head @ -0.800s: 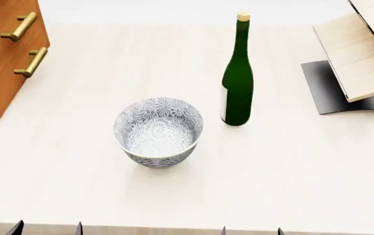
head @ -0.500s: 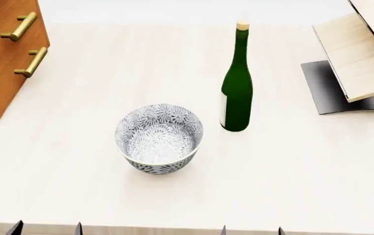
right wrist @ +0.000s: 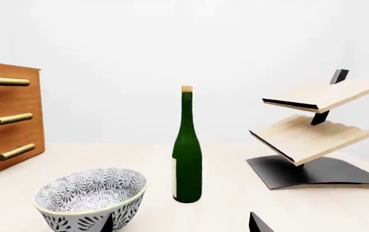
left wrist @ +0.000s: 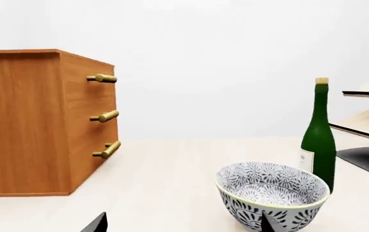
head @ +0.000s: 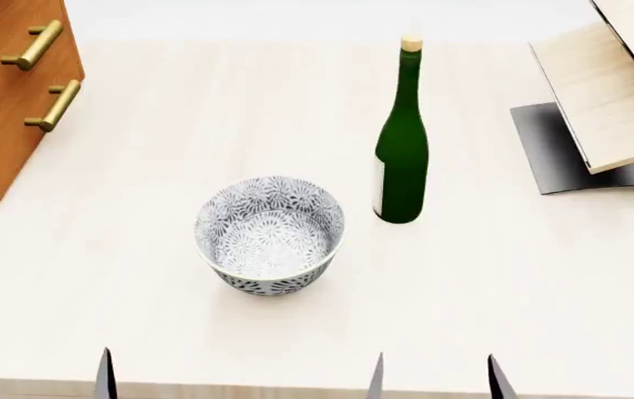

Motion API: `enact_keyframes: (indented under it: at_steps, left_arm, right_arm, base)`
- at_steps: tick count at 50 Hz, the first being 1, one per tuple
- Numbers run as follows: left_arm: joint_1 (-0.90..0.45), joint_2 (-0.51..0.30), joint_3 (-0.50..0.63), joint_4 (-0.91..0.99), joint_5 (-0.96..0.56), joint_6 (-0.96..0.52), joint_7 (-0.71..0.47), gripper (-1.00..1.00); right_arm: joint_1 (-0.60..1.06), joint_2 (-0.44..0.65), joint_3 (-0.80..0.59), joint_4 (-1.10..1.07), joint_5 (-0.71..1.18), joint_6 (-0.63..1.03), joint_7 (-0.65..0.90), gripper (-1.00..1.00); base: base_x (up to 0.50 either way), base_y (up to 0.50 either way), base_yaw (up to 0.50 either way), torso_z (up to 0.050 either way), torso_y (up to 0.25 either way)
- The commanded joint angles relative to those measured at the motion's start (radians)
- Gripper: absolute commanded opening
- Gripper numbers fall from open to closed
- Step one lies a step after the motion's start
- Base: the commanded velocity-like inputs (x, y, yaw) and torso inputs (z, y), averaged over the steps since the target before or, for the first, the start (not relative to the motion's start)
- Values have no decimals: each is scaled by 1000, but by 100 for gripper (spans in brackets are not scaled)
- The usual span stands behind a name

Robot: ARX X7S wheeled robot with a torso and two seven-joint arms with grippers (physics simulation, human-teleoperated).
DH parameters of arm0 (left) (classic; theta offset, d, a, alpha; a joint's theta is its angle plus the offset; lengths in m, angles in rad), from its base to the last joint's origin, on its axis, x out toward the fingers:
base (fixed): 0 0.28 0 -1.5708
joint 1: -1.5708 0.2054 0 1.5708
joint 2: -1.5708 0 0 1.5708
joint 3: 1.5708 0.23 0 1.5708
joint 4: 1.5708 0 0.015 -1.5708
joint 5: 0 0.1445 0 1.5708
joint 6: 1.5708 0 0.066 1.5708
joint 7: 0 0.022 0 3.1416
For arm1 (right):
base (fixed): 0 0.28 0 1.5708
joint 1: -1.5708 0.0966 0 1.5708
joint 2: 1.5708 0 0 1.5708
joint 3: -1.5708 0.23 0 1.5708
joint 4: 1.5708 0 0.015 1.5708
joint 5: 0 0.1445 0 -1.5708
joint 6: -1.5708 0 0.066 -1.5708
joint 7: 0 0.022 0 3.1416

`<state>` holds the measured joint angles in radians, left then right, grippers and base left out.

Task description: Put the wine bottle on the wine rack.

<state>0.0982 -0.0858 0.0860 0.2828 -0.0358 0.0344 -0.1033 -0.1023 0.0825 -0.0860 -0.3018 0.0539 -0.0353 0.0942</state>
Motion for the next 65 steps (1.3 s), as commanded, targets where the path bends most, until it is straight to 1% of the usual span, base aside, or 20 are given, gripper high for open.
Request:
enact_keyframes:
  at_steps: [1,6,7,9,10,13,18,30,39,65]
  left_arm:
    - [75,-26,17,136,29,161,-32,100]
    - [83,-31,19,151,37,174,-49,100]
    - [91,-33,18,154,43,216,-54,100]
    - [98,-34,19,166,52,221,-62,100]
    - [106,-38,21,173,49,259,-61,100]
    - [122,-41,20,184,66,309,-75,100]
    - [132,-47,22,199,67,337,-85,100]
    - [144,-58,29,196,82,396,-109,100]
    - [143,-66,34,198,86,400,-120,100]
    - [141,-85,51,190,91,421,-151,100]
  right_arm:
    - [-62,14,-14,-108,-7,-185,31,100]
    - [-79,19,-10,-137,-5,-249,46,100]
    - [-86,19,-12,-148,-51,-274,58,100]
    - [-95,23,-17,-163,-40,-278,57,100]
    - [-100,21,-17,-166,-66,-305,67,100]
    - [-111,25,-21,-186,-60,-329,72,100]
    - [-129,34,-25,-219,-60,-361,82,100]
    - [-147,52,-36,-223,-69,-457,98,100]
    - [-141,62,-47,-220,-64,-451,105,100]
    - [-126,83,-66,-203,-47,-415,132,100]
  base:
    - [0,0,0,0,0]
    - [0,0,0,0,0]
    - [0,0,0,0,0]
    - [0,0,0,0,0]
    - [0,0,0,0,0]
    - [0,0,0,0,0]
    - [0,0,0,0,0]
    - [0,0,0,0,0]
    - [13,0,0,0,0]
    - [126,0,0,0,0]
